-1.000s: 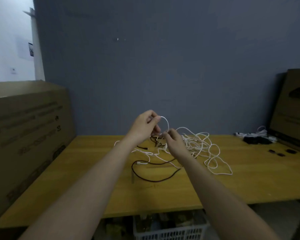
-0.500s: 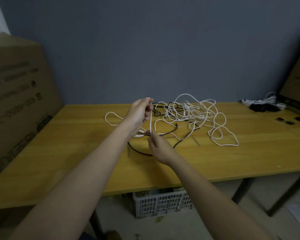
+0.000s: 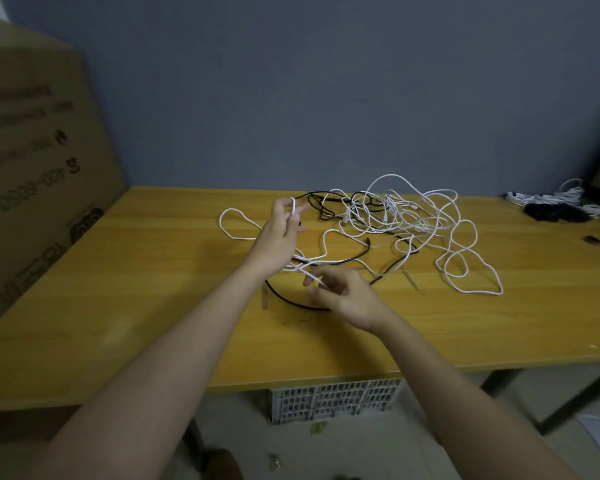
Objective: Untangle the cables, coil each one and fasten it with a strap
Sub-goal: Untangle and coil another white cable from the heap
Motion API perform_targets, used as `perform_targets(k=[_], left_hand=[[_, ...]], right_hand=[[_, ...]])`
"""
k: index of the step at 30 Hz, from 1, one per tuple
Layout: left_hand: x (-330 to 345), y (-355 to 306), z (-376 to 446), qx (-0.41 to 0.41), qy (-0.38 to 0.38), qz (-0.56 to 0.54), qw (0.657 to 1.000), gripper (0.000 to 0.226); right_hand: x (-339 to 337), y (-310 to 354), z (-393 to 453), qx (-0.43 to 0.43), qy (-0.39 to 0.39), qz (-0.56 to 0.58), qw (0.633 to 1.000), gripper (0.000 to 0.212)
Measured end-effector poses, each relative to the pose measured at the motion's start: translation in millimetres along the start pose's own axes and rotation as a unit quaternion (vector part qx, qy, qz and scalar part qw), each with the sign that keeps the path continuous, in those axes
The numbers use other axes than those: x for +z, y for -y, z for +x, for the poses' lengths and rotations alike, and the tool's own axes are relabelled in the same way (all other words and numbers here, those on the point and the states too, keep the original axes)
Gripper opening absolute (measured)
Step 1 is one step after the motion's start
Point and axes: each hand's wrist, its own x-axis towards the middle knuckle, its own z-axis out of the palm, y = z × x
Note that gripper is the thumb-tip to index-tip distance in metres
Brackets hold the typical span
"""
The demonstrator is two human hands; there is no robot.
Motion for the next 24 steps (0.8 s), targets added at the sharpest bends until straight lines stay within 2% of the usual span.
perform_targets(k=[3,6,8,12,16,18,21,24], left_hand=[[-10,4,-9,0.017,0.006,0.084,0.996,0.035],[-21,10,-15,0.009,-0.014,0.130,0.991,0.040],[-25,12,-17,0.000,-0.014,0.122,0.992,0.043],[-21,12,-17,-0.016,0.048,0.065,0.997,0.042],[-17,1,-12,-0.063,0.104,-0.038,0.992,0.032],[-15,-1,-10,-0.086,0.109,-0.103,0.985,0.031],[-15,3,-3,-0.106,0.104,-0.211,0.966,0.035],[-15,8,10,-0.107,0.113,-0.273,0.949,0.040]], right_hand=[[5,-8,3,0.035,0.044,-0.012,0.998,0.009],[2,-6,2,0.021,0.041,-0.078,0.996,0.012],[-4,0,3,-0.034,-0.022,-0.116,0.992,0.014],[-23,17,21,-0.151,-0.184,-0.144,0.961,0.020],[-26,24,44,-0.191,-0.290,-0.169,0.922,0.018],[-24,24,54,-0.157,-0.326,-0.125,0.924,0.016],[-21,19,75,-0.034,-0.356,0.016,0.934,0.031],[-14,7,97,0.025,-0.360,0.112,0.926,0.038]])
